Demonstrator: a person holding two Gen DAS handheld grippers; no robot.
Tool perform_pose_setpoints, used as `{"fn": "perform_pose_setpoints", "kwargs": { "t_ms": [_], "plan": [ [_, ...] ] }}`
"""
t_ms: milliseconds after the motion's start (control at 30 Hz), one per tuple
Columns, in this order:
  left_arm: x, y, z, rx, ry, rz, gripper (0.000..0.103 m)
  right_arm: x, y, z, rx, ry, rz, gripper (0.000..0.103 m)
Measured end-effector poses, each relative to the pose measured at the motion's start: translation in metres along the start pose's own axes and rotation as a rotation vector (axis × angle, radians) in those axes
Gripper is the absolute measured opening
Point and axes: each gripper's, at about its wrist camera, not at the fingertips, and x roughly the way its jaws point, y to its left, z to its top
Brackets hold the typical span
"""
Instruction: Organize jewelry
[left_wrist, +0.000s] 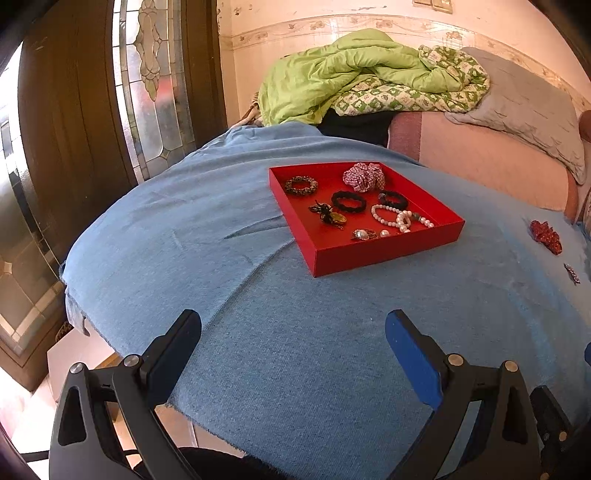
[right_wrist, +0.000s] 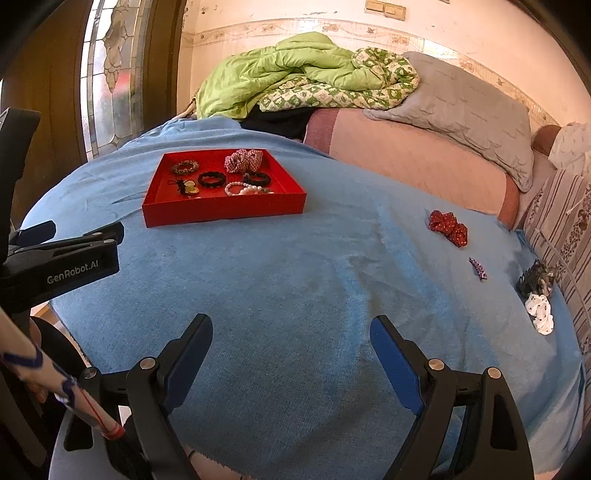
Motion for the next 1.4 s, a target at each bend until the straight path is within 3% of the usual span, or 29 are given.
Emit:
{"fn": "perform_pose_setpoints", "kwargs": {
  "t_ms": [1400],
  "plan": [
    [-0.0003,0.0016,-0.0009,-0.005,0.004,0.001,0.1,-0.0028,0.0046,-0.004,-0.013,0.001,-0.005,0.09]
  ]
}}
